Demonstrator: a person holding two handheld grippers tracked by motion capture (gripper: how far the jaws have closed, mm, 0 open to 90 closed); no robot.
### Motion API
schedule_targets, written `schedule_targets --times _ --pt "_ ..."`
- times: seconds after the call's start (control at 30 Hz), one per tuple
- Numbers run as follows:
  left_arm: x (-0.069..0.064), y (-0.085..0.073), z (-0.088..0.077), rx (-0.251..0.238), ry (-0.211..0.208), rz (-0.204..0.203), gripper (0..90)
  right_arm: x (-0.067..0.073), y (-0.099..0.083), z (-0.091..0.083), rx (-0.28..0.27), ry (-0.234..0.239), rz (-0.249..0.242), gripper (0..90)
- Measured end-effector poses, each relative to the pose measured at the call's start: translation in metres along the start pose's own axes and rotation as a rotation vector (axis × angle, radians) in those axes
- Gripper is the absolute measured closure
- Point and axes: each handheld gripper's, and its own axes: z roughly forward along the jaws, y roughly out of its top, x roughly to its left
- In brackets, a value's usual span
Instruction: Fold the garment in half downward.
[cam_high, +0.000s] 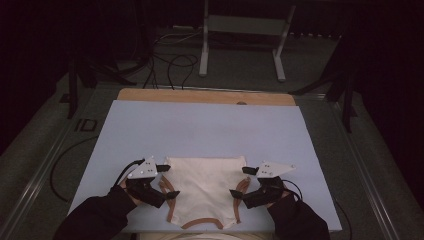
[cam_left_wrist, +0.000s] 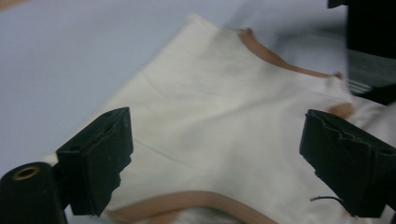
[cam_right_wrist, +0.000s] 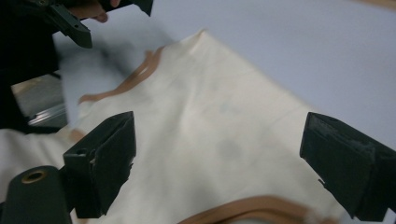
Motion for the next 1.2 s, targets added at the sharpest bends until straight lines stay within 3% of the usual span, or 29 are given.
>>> schedule_targets --times 0.07,0.17,0.2,0.27,0.4,0.7,0.87,1.2 --pt "0.006 0.003 -0.001 -0.007 0.049 -0.004 11.0 -0.006 0.005 0.0 -0.011 -0.017 -0.007 10.8" --pt "0.014 0.007 -0.001 -0.018 0.078 -0.031 12.0 -0.012 0.011 0.0 -0.019 -0.027 -0.02 10.8" --pt "0.021 0.009 -0.001 -0.021 0.114 -0.053 12.3 -0.018 0.015 0.001 -0.024 -0.045 -0.02 10.8" --pt "0.028 0.011 0.0 -0.01 0.144 -0.084 12.3 -0.024 0.019 0.002 -0.03 -0.055 -0.017 10.8" --pt "0.039 0.013 0.006 0.022 0.149 -0.121 12.9 -0.033 0.021 0.006 -0.023 -0.074 -0.021 10.8" --pt "0.061 0.004 0.022 0.056 0.198 -0.209 15.8 -0.07 0.017 0.019 0.04 -0.131 0.054 12.5" --pt "0.078 -0.004 0.032 0.074 0.187 -0.276 26.9 -0.089 0.013 0.032 0.072 -0.122 0.111 14.0" --pt "0.089 -0.02 0.045 0.137 0.166 -0.323 43.5 -0.114 -0.006 0.055 0.193 -0.125 0.176 35.9"
